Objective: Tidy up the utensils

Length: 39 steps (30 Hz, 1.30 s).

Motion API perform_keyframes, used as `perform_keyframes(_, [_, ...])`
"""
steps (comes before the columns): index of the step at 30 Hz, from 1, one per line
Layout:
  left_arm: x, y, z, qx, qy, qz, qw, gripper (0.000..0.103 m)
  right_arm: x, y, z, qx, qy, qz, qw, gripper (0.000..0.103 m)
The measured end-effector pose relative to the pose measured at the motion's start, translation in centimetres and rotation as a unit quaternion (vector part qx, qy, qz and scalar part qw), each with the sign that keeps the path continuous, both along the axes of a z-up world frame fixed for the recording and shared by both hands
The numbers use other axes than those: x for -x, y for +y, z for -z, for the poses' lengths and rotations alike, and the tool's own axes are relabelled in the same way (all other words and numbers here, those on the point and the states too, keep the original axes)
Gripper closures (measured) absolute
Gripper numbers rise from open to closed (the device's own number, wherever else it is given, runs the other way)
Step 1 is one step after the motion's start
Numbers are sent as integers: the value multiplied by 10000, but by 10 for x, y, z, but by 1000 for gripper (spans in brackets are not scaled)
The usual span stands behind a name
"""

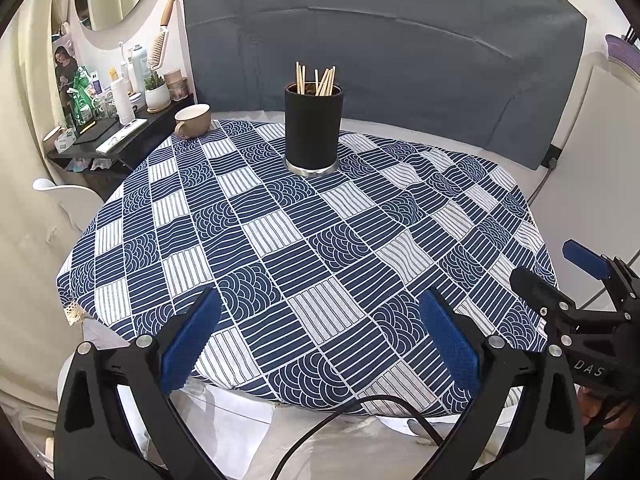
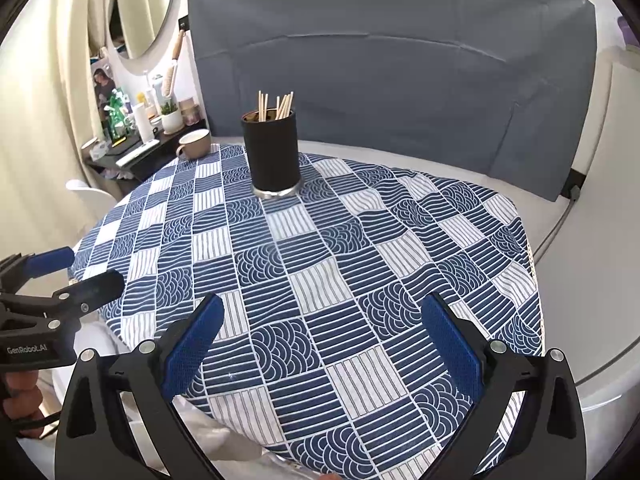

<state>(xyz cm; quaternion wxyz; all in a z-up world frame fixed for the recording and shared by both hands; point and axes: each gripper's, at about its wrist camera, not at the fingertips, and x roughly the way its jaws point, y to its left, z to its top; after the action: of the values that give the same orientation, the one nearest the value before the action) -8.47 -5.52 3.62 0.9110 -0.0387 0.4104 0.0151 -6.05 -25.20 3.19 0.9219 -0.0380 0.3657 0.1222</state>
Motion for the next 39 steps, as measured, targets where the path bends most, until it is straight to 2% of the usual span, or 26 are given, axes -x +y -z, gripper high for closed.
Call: perform_keyframes(39, [-5, -8, 2, 29, 51, 116, 9999, 6, -6, -8, 0, 25, 14, -40, 10000, 8])
